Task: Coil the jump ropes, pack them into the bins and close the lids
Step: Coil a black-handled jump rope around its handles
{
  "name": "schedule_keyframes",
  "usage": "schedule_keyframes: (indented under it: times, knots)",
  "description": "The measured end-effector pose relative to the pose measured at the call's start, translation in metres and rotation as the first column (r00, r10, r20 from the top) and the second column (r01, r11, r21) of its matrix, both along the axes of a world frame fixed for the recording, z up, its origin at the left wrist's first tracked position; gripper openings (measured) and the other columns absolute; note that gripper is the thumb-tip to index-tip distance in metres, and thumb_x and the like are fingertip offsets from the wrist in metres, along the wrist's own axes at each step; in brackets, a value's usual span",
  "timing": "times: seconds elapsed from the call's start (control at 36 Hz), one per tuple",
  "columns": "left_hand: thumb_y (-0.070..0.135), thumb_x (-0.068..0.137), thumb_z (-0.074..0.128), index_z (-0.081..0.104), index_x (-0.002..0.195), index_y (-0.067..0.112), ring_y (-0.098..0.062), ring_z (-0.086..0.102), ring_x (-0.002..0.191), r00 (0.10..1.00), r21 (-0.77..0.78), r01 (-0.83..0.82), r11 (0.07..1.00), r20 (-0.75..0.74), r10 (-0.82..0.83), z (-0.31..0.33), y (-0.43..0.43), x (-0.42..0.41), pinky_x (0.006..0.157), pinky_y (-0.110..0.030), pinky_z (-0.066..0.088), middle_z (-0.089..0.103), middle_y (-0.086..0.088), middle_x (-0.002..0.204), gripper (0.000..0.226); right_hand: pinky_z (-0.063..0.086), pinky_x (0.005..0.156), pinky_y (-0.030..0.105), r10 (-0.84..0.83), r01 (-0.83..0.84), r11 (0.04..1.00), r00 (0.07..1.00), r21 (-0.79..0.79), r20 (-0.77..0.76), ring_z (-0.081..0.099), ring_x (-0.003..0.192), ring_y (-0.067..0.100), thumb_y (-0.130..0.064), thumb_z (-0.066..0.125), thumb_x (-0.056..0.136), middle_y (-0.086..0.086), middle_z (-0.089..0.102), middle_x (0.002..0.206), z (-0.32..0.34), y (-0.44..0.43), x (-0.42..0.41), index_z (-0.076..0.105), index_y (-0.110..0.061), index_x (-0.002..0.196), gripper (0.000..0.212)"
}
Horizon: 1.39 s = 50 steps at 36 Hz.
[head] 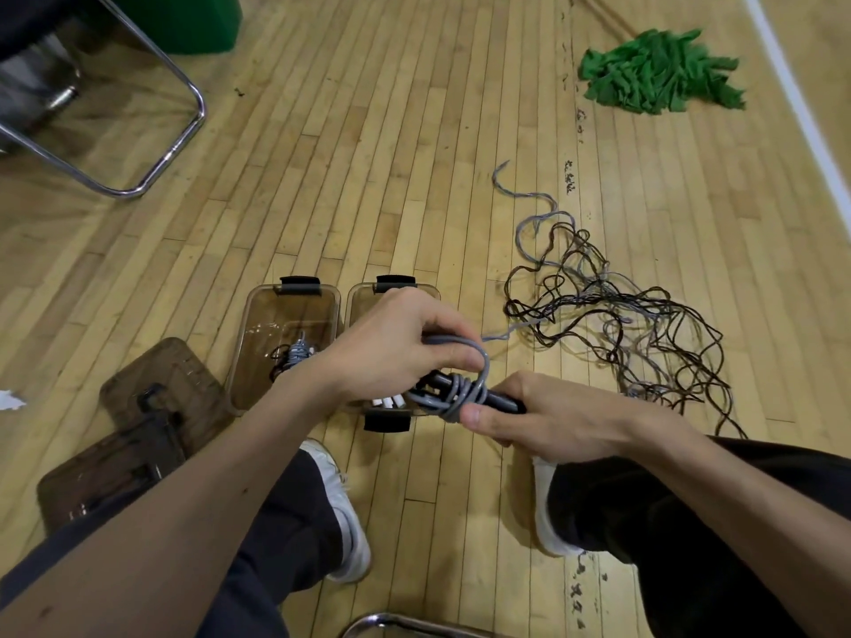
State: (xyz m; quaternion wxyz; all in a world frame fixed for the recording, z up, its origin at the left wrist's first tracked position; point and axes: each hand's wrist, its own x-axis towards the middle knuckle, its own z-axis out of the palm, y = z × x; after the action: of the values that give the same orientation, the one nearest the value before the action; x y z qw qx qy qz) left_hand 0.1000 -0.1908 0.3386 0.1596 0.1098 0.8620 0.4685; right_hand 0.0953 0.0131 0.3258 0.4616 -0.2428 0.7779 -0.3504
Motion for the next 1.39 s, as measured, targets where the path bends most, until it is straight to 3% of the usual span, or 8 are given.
schedule_keyframes:
  times: [0.14, 0.31, 0.47, 0.53, 0.61, 0.78, 0.89, 1.39]
  knots:
    - [0.020, 0.071, 0.084, 0.075, 0.085, 0.013, -0.012, 0.071, 0.070, 0.990, 0.192, -0.038, 0.981, 0.143, 0.010, 0.006, -0.001, -0.004, 0.064, -0.021, 0.057, 0.075, -0.001, 0.077, 0.017, 0.036, 0.047, 0.018, -0.023, 0.040, 0.994, 0.987, -0.105, 0.158, 0.038, 0.046, 0.011, -0.071, 0.046, 0.088, 0.001, 0.044, 0.056, 0.007, 0.003, 0.004, 0.053, -0.011, 0.072, 0.063]
    - [0.029, 0.069, 0.077, 0.071, 0.080, 0.013, -0.020, 0.069, 0.072, 0.978, 0.340, -0.094, 0.936, 0.208, 0.023, 0.005, 0.000, -0.007, 0.065, -0.027, 0.057, 0.073, -0.004, 0.077, 0.021, 0.027, 0.041, 0.019, -0.049, 0.129, 0.964, 0.945, -0.232, 0.323, 0.027, 0.043, 0.012, -0.090, 0.056, 0.067, -0.001, 0.035, 0.053, 0.016, 0.007, 0.000, 0.051, -0.017, 0.069, 0.073]
    - [0.011, 0.095, 0.064, 0.068, 0.078, 0.020, -0.037, 0.064, 0.082, 0.974, 0.267, -0.061, 0.962, 0.226, -0.001, 0.001, 0.005, -0.007, 0.080, -0.053, 0.054, 0.065, -0.022, 0.086, 0.020, 0.026, 0.042, 0.022, -0.081, 0.206, 0.909, 0.940, -0.363, 0.332, 0.029, 0.044, 0.012, -0.087, 0.055, 0.071, -0.002, 0.038, 0.054, 0.026, 0.012, -0.005, 0.052, -0.023, 0.065, 0.065]
    - [0.008, 0.101, 0.055, 0.064, 0.085, 0.013, -0.015, 0.063, 0.066, 0.964, 0.256, -0.107, 0.961, 0.262, 0.038, -0.001, 0.009, -0.004, 0.067, -0.032, 0.055, 0.060, -0.016, 0.077, 0.018, 0.026, 0.043, 0.022, -0.117, 0.238, 0.900, 0.939, -0.365, 0.324, 0.028, 0.045, 0.014, -0.089, 0.053, 0.069, -0.002, 0.038, 0.054, 0.028, 0.015, -0.007, 0.051, -0.022, 0.066, 0.067]
    - [0.030, 0.097, 0.056, 0.063, 0.101, -0.007, -0.013, 0.058, 0.062, 0.952, 0.240, -0.122, 0.963, 0.302, 0.045, -0.008, 0.012, -0.006, 0.061, -0.026, 0.049, 0.064, -0.003, 0.073, 0.038, 0.030, 0.044, 0.020, -0.158, 0.259, 0.892, 0.946, -0.370, 0.281, 0.029, 0.045, 0.014, -0.090, 0.052, 0.070, -0.002, 0.039, 0.054, 0.027, 0.018, -0.010, 0.051, -0.020, 0.067, 0.069]
    - [0.065, 0.086, 0.049, 0.065, 0.077, 0.005, -0.021, 0.056, 0.065, 0.957, 0.180, -0.043, 0.983, 0.291, -0.011, -0.017, 0.017, -0.004, 0.061, -0.029, 0.048, 0.060, -0.011, 0.072, 0.063, 0.028, 0.044, 0.021, -0.224, 0.316, 0.877, 0.935, -0.362, 0.273, 0.028, 0.045, 0.012, -0.068, 0.072, 0.077, -0.002, 0.033, 0.054, 0.029, 0.024, -0.015, 0.051, -0.017, 0.063, 0.057]
    - [0.066, 0.084, 0.050, 0.065, 0.078, 0.011, -0.016, 0.058, 0.060, 0.956, 0.094, 0.015, 0.995, 0.290, -0.042, -0.027, 0.018, -0.001, 0.063, -0.037, 0.051, 0.062, -0.002, 0.067, 0.057, 0.020, 0.047, 0.034, -0.286, 0.369, 0.850, 0.922, -0.375, 0.260, 0.027, 0.047, 0.016, -0.026, 0.073, 0.090, 0.003, 0.029, 0.057, 0.028, 0.025, -0.017, 0.061, -0.033, 0.060, 0.033]
    - [0.034, 0.102, 0.053, 0.064, 0.098, 0.024, -0.024, 0.062, 0.068, 1.000, -0.158, 0.015, 0.987, 0.009, -0.013, -0.025, 0.010, 0.001, 0.064, -0.050, 0.055, 0.067, -0.005, 0.083, 0.015, 0.028, 0.040, 0.025, -0.634, 0.659, 0.738, 0.751, -0.142, 0.185, 0.031, 0.048, 0.014, -0.016, 0.063, 0.099, 0.002, 0.036, 0.061, -0.004, 0.027, -0.033, 0.046, -0.011, 0.098, 0.018]
